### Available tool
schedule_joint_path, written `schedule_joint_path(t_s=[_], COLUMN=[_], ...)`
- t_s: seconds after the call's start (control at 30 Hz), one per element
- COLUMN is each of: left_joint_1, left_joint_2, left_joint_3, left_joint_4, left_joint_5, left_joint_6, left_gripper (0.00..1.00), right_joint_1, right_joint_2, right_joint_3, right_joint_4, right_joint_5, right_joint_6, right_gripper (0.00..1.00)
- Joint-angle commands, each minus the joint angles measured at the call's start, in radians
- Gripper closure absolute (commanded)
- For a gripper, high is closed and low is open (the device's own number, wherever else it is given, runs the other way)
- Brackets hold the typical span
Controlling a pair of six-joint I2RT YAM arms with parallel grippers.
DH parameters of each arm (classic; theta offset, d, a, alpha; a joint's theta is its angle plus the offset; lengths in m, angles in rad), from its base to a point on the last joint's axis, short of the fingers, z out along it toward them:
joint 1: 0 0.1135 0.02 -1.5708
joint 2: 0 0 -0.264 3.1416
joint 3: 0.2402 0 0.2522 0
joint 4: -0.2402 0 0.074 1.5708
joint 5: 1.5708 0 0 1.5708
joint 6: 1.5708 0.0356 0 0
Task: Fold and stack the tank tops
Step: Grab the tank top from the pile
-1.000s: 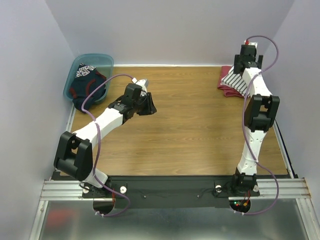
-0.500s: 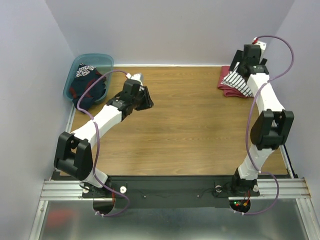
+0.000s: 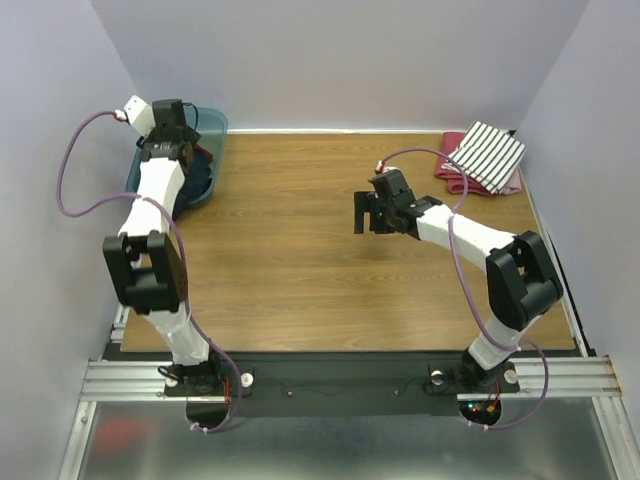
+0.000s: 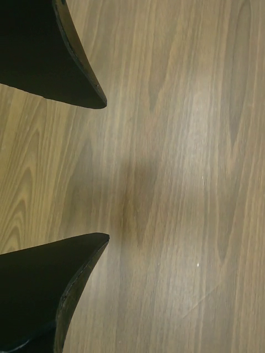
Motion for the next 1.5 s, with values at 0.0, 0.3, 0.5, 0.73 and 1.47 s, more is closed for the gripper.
schedule_joint_path(t_s=[0.0, 0.3, 0.5, 0.73, 1.47], left_joint_1=[0.054, 0.108, 0.117, 0.123, 0.07], left_joint_2=[0.19, 0.644, 0.7, 0.755, 0.372], left_joint_3=[0.186, 0.576, 0.614, 0.601, 0.822], left_joint_4=[-0.1, -0.279, -0.271, -0.249, -0.024], left_joint_5=[-0.06, -0.068, -0.065, -0.031, 0.173], left_joint_6=[0.001, -0.054, -0.074, -0.074, 0.076], left_gripper=[0.35, 0.35, 0.29, 0.43, 1.0], right_joint_1=[-0.028, -0.026, -0.026, -0.026, -0.025], right_joint_2=[-0.072, -0.099, -0.093, -0.09, -0.121], right_joint_3=[-0.015, -0.078, -0.081, -0.081, -0.076], right_joint_4=[0.092, 0.124, 0.13, 0.135, 0.152], right_joint_5=[-0.022, -0.083, -0.102, -0.111, -0.146], right_joint_6=[0.012, 0.017, 0.017, 0.013, 0.003], right_gripper=[0.0, 0.0, 0.0, 0.0, 0.0])
